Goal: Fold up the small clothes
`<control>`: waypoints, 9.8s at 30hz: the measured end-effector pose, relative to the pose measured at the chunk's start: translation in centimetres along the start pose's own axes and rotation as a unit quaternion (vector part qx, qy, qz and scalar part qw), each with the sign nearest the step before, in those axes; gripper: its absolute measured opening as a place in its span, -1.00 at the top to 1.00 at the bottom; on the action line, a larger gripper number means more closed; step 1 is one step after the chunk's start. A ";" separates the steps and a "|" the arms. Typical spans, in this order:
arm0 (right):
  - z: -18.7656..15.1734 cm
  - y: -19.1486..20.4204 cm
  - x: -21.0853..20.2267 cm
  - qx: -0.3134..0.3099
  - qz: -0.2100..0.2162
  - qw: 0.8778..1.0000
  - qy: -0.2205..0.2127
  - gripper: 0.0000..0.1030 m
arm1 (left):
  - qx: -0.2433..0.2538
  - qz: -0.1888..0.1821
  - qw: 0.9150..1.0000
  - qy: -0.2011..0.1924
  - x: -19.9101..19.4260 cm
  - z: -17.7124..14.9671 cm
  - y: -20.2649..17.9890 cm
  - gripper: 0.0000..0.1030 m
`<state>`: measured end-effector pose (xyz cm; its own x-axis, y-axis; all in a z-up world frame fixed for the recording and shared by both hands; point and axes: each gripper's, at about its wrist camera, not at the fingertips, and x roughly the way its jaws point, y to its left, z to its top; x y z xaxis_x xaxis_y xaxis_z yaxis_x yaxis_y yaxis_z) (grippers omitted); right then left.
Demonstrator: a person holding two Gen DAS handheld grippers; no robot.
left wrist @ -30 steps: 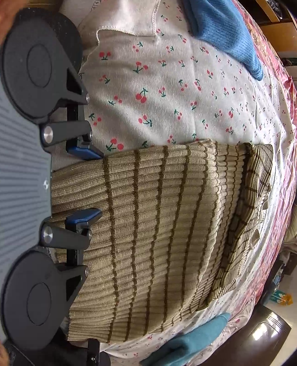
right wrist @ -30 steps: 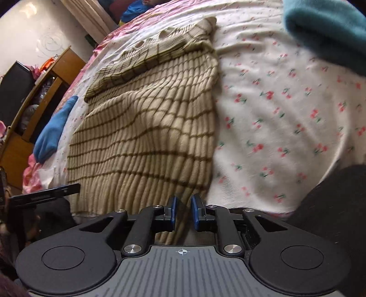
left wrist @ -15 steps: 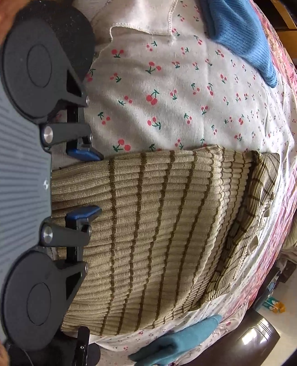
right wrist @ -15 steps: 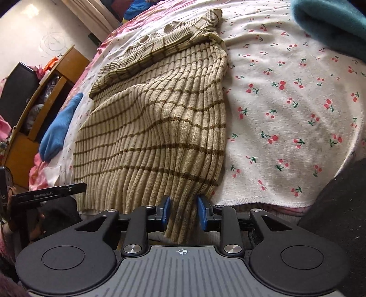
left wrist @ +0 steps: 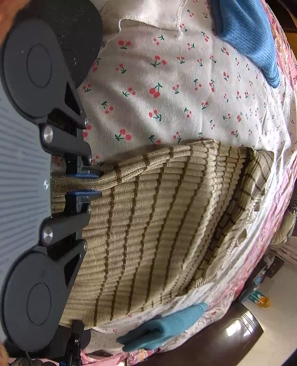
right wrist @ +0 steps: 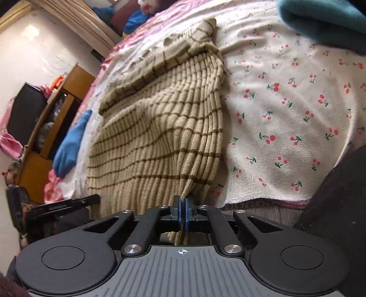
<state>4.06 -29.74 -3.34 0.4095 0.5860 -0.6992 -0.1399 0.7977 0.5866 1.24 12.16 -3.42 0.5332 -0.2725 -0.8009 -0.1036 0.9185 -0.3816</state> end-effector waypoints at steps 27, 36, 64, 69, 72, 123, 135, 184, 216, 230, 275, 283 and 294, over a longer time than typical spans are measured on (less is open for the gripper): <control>0.2 -1.2 2.2 0.035 -0.017 0.999 0.011 0.45 | 0.017 0.038 0.999 0.014 1.7 0.5 -0.8 0.13; 0.2 -2.3 1.0 0.060 0.026 0.998 -0.003 0.45 | -0.030 0.001 0.999 0.015 1.1 0.6 0.6 0.66; 0.9 -2.3 3.2 0.069 -0.009 0.997 0.016 0.67 | -0.020 0.011 0.999 0.026 1.9 0.5 0.2 0.66; 0.5 -2.8 1.7 0.109 0.054 0.993 -0.003 0.83 | -0.024 -0.013 1.000 0.007 0.6 0.8 -0.1 0.73; 0.5 -2.6 -0.4 0.120 0.096 0.987 -0.050 0.84 | -0.050 -0.053 0.997 -0.020 -1.0 1.3 0.1 0.74; 27.9 -4.4 12.5 0.208 0.084 0.955 -0.191 0.56 | -0.225 -0.092 0.944 -0.224 8.7 27.1 7.0 0.14; 27.6 -1.2 13.9 0.045 -0.066 0.983 -0.165 0.50 | -0.126 -0.039 0.971 -0.201 8.0 23.3 4.0 0.09; 27.2 14.0 23.1 -0.178 -0.105 0.971 -0.118 0.93 | -0.062 0.065 0.961 -0.262 9.3 20.1 1.4 0.06; 24.4 20.0 30.4 -0.219 -0.063 0.972 -0.064 0.81 | -0.090 0.108 0.962 -0.232 10.7 20.3 3.9 -0.07; 23.7 7.9 16.8 -0.114 -0.189 0.957 -0.188 0.75 | -0.052 0.088 0.959 -0.266 9.5 19.8 2.1 -0.05; 19.4 7.0 14.2 -0.107 -0.249 0.938 -0.216 0.69 | -0.047 0.107 0.970 -0.215 10.5 19.8 2.3 -0.07; 19.0 4.9 14.8 -0.103 -0.284 0.933 -0.197 0.72 | -0.045 0.109 0.970 -0.214 10.5 19.7 2.3 -0.07; 19.1 4.6 13.6 -0.077 -0.269 0.937 -0.208 0.72 | -0.044 0.110 0.970 -0.214 10.6 19.7 2.3 -0.07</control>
<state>26.18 -20.82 -2.34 0.7698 0.0120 -0.6381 0.0723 0.9917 0.1059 23.24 17.00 -3.69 0.7875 0.0877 -0.6100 -0.3153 0.9078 -0.2767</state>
